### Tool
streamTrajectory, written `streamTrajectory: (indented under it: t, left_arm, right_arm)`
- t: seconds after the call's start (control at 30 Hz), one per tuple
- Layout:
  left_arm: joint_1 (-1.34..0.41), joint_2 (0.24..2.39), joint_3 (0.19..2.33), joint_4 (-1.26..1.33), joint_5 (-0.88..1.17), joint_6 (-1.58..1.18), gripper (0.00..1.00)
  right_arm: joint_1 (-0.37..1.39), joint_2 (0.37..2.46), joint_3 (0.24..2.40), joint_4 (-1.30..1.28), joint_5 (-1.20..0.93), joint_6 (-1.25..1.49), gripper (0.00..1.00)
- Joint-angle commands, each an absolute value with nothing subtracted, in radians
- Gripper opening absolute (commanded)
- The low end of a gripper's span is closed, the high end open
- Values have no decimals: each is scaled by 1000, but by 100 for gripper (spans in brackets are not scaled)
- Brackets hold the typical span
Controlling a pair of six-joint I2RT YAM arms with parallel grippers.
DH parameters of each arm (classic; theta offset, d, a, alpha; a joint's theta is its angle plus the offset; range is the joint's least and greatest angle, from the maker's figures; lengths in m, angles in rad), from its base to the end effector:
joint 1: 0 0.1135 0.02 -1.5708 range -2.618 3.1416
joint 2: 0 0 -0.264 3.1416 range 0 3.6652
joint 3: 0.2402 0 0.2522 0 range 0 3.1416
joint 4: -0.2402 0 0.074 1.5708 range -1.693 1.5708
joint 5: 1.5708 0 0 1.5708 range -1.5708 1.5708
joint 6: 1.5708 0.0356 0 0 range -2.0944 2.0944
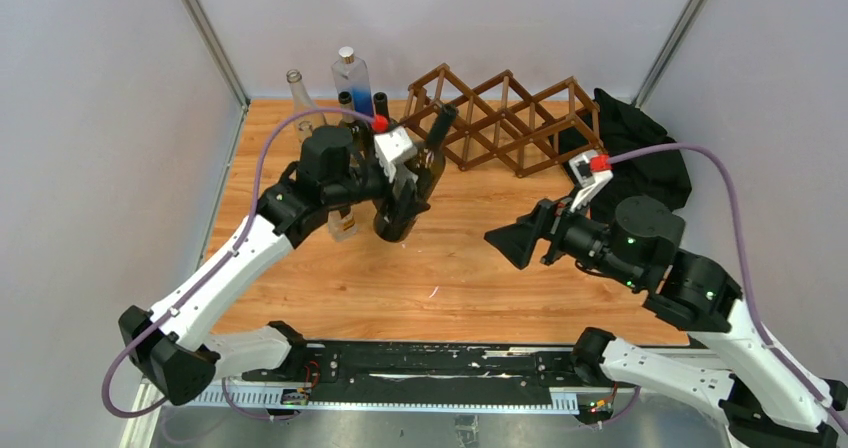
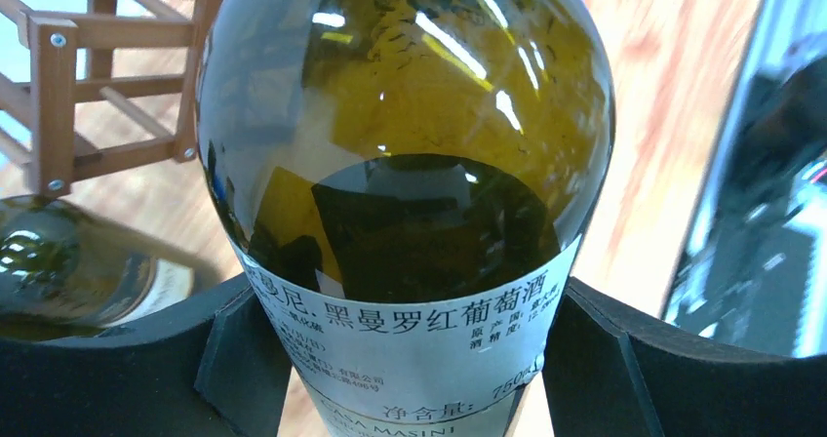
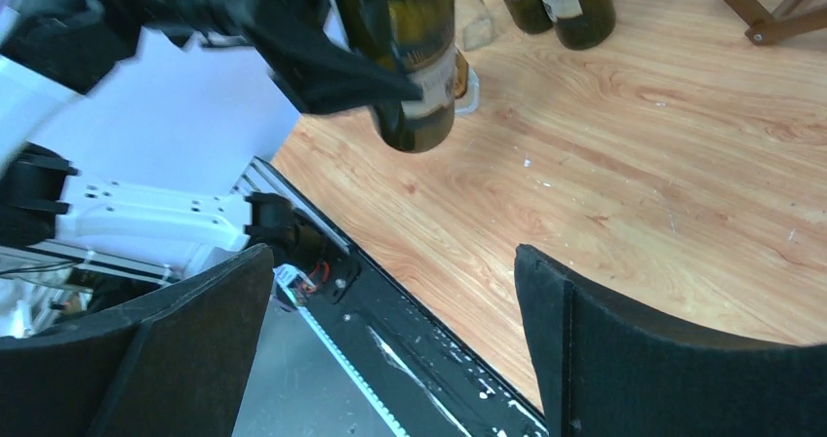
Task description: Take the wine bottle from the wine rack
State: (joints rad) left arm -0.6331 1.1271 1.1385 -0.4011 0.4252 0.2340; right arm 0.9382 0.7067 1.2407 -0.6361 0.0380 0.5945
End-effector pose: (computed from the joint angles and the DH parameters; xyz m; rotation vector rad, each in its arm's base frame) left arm 0.1924 -0.1594 0.3743 1.0833 1.6635 -0.6768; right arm 0.0653 0.0867 0.4501 -0.2775 1.7795 1.1027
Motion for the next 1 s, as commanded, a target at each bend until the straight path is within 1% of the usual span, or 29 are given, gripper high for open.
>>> streamTrajectory:
  t: [0.0,0.07,0.2,0.47,0.63,0.87,0.9,0.93,0.97]
  left_arm:
    - [-571,1184,1301,-180,640,-190,0]
    - [-563,1199,1338,-139,677,-289,0]
    - [-563,1201,1372,-98,730,-358,0]
    - [-564,1160,1353,-72,770,-409,0]
    - [-563,1146,1343,-34,779,-449,0]
    - [-564,1138,1362,-17,785,-494,0]
    - [-564,1137,1357,-16,788,-502,0]
    - [-562,1134,1354,-17,790,-508,0]
    - [-564,1132,1350,-16,795,-515,0]
  right_arm:
    - [933,723,1128,-490,21,548,97]
    - [934,724,1057,-382,-34,537,97]
    - [933,765,982,-176,-75,519,97]
    - [934,908,986,72,-135,486,98]
    - [933,973,1008,132,-162,481,98]
    - [934,1014,955,285,-192,510,98]
    - [934,1020,953,302,-196,511,97]
    - [934,1024,953,311,-198,511,93]
    - [934,1030,953,318,-204,510,88]
